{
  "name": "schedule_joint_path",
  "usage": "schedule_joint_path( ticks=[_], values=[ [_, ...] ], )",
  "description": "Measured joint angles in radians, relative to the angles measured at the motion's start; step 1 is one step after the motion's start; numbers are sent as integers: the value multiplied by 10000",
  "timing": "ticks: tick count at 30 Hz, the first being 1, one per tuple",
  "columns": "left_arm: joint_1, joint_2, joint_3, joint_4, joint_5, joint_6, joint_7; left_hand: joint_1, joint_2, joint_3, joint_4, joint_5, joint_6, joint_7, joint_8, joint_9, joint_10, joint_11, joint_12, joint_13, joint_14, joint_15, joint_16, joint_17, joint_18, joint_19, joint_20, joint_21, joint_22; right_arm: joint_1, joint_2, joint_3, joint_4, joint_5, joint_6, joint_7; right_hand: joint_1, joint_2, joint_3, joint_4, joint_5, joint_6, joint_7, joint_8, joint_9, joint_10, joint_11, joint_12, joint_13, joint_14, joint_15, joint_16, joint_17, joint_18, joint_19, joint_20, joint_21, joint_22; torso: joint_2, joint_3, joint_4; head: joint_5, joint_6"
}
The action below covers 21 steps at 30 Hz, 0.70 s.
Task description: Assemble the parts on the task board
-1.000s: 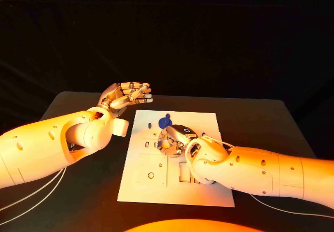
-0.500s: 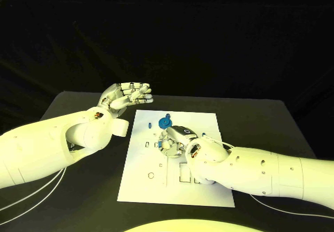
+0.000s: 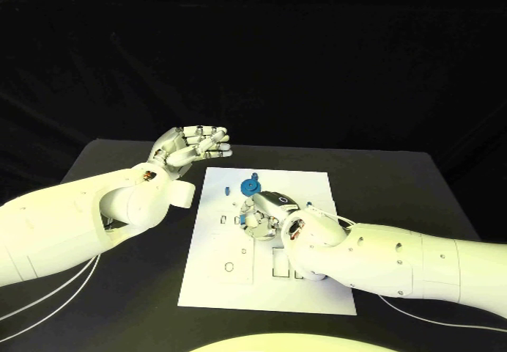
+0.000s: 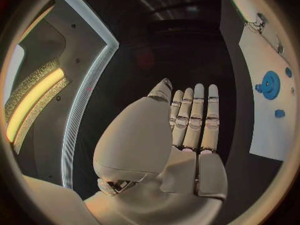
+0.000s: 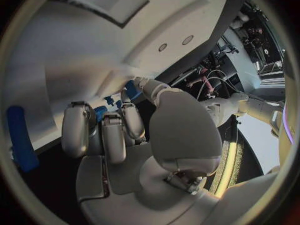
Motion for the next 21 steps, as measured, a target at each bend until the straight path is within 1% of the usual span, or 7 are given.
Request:
schedule_joint_path(
  ticks=[6,11,14,16,18,19,21],
  values=[
    [0,1,-1,-6,0,10,-6,0,0,0,0,0,0,0,0,0,0,0,0,0,0,0,0,-1,-1,0,0,0,0,-3,-10,-5,6,8,-21,11,-51,-134,-32,32,0,-137,27,-84,-41,-21,21,-39,-38,0,0,-4,-1,0,-35,35,-2,-1,0,4,1,-5,7],
    [0,1,-2,-17,0,17,-11,0,0,28,28,0,0,0,-37,0,0,0,0,0,-35,35,-39,12,0,0,0,0,1,-7,-41,-10,28,17,-100,20,18,-308,-306,170,0,-610,125,-384,-161,-221,116,-198,-201,36,107,-21,-1,0,-107,107,-162,-2,0,10,1,11,30],
    [0,1,-2,-32,-2,21,-14,0,0,28,28,0,0,0,-37,0,0,0,0,0,-35,35,-39,12,-1,0,0,0,0,-8,-86,-10,71,23,-201,39,153,-323,-1039,321,57,-979,219,-578,-260,-328,221,-291,-341,38,181,-53,-1,0,-143,143,-273,-2,0,11,1,28,32],
    [0,-1,-2,-48,-3,26,-19,0,0,28,28,0,0,0,-37,0,0,0,0,0,-35,35,-39,12,0,0,0,-40,-8,-8,-125,-10,111,28,-273,58,581,-98,-1861,559,100,-1154,292,-639,-342,-427,263,-385,-446,-17,234,-53,-2,0,-200,200,-328,-2,0,11,1,30,26],
    [0,-7,-2,-62,-4,31,-25,0,0,28,28,0,0,0,-37,0,0,0,0,0,-35,35,-39,12,0,0,0,-40,-10,-4,-153,-10,143,32,-328,78,943,16,-2573,819,136,-1384,333,-757,-425,-507,329,-480,-565,17,268,-93,-2,1,-248,248,-425,-3,0,11,0,38,23],
    [0,-9,-2,-74,-5,34,-30,0,0,44,11,0,0,0,-37,0,0,0,-32,0,-35,35,-39,11,-1,0,0,-40,-10,2,-170,-10,167,34,-360,94,1236,91,-3027,1083,136,-1432,362,-775,-470,-519,340,-486,-613,17,268,-93,-2,0,-249,250,-457,-3,0,12,0,42,23],
    [0,-9,-2,-94,-7,39,-41,0,0,56,0,0,0,0,-37,0,0,0,-36,0,-35,35,-39,12,0,0,0,-40,-10,14,-199,-5,210,41,-403,118,1548,138,-3449,1433,136,-1435,364,-775,-511,-519,341,-486,-648,-4,289,-93,-2,0,-249,249,-465,-3,-2,12,-6,44,27]
  ],
)
